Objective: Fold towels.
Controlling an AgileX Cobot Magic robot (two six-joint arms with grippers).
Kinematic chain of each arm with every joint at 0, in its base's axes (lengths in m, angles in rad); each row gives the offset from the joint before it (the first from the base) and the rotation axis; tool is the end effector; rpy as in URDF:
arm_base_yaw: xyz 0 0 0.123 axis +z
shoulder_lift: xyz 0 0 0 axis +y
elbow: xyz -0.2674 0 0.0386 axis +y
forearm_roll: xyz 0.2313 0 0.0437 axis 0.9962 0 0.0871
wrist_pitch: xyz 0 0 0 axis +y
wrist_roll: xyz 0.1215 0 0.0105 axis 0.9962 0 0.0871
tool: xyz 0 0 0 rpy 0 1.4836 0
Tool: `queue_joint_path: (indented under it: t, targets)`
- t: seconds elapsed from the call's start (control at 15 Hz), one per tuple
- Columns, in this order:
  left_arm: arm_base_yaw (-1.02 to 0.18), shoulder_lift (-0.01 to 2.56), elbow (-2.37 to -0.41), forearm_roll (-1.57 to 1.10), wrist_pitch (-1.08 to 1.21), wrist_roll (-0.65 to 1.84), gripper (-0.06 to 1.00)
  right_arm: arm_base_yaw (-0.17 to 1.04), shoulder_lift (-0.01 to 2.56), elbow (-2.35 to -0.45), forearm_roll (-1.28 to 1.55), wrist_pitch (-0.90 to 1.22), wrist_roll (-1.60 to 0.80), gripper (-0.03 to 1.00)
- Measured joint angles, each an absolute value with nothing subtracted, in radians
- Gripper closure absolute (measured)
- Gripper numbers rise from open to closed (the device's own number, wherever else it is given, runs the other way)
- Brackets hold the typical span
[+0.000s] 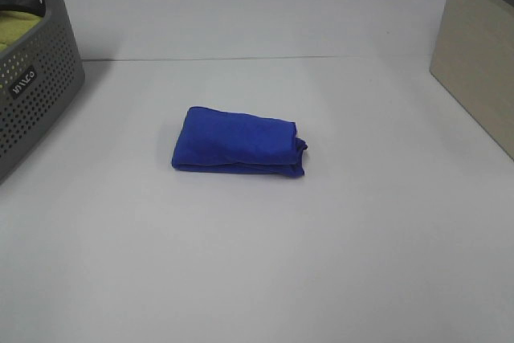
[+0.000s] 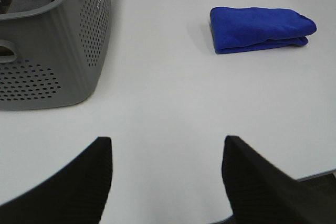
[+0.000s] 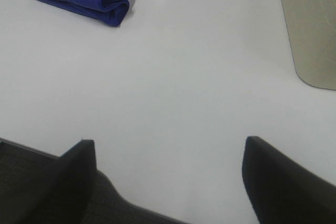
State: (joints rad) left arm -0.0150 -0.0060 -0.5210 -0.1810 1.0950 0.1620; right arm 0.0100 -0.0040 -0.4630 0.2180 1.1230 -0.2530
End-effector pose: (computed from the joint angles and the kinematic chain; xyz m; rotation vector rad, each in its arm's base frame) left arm 0.0171 -0.0198 0.2590 0.1953 2.0312 -0.1246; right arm 0.0204 0.0240 0.2401 -0.2920 2.1004 0.1215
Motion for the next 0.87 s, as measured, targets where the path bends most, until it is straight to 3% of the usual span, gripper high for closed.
queue_joint_path:
  t: [0.87]
  targets:
    - [-0.015,-0.006,-0.521,-0.181,1.095,0.162,0.35,0.01,-0.004,-0.463,0.219,1.123,-0.253,0.22]
